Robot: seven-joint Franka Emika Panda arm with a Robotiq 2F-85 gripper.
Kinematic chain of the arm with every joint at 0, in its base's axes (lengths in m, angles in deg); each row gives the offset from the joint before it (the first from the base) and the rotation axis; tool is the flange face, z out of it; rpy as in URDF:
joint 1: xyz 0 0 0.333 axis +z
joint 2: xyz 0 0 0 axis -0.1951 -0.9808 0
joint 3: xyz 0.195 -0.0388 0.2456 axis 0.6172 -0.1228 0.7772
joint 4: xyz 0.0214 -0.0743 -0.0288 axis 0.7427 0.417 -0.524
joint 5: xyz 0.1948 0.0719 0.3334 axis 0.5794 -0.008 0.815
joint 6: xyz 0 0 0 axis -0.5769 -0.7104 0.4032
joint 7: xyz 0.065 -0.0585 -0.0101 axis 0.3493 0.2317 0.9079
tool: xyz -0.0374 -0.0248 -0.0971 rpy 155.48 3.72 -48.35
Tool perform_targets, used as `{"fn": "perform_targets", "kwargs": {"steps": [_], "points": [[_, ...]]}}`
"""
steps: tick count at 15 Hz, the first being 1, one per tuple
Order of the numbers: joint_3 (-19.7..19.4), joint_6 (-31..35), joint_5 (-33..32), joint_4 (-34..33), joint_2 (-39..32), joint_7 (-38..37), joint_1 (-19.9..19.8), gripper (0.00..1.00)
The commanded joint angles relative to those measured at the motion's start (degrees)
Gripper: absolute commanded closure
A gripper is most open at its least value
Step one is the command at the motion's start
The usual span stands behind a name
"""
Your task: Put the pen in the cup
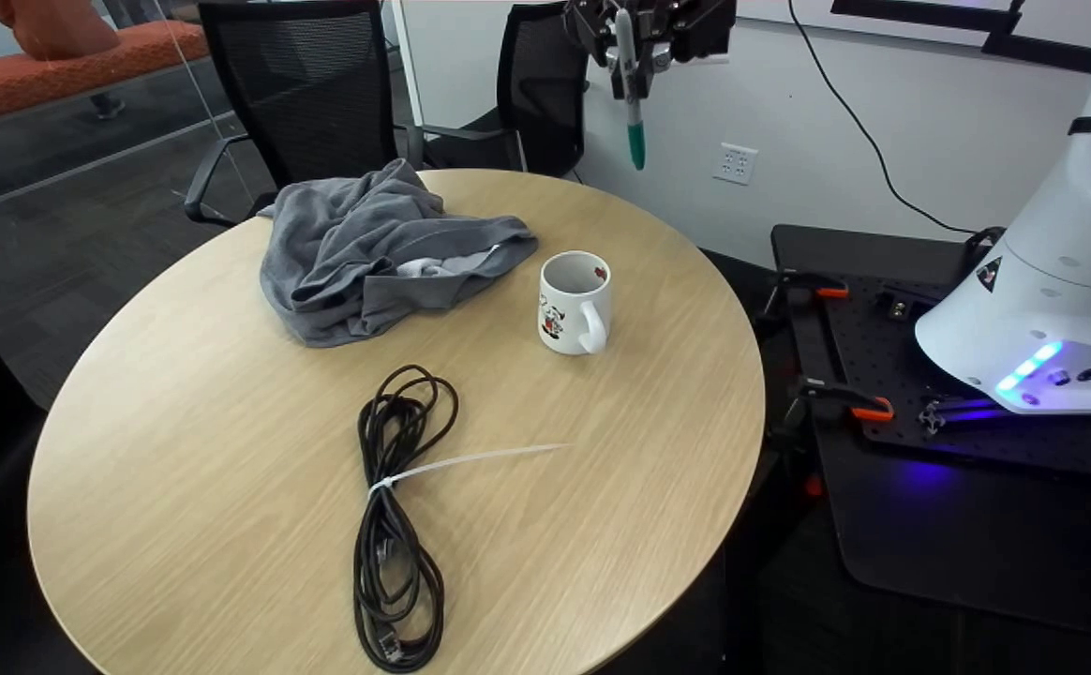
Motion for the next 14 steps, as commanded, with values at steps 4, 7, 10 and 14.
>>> {"fn": "perform_targets", "kwargs": {"steps": [4, 7, 10, 14], "points": [[1.24, 3.14, 8.37, 5.02, -1.93, 15.28, -1.91, 0.97], [0.99, 3.61, 9.60, 5.56, -2.75, 18.82, -2.87, 0.97], [0.94, 4.63, 10.54, 5.32, -4.22, 20.78, -3.73, 0.97], [0.98, 6.92, 12.68, 4.72, -7.29, 22.76, -4.20, 0.97]]}}
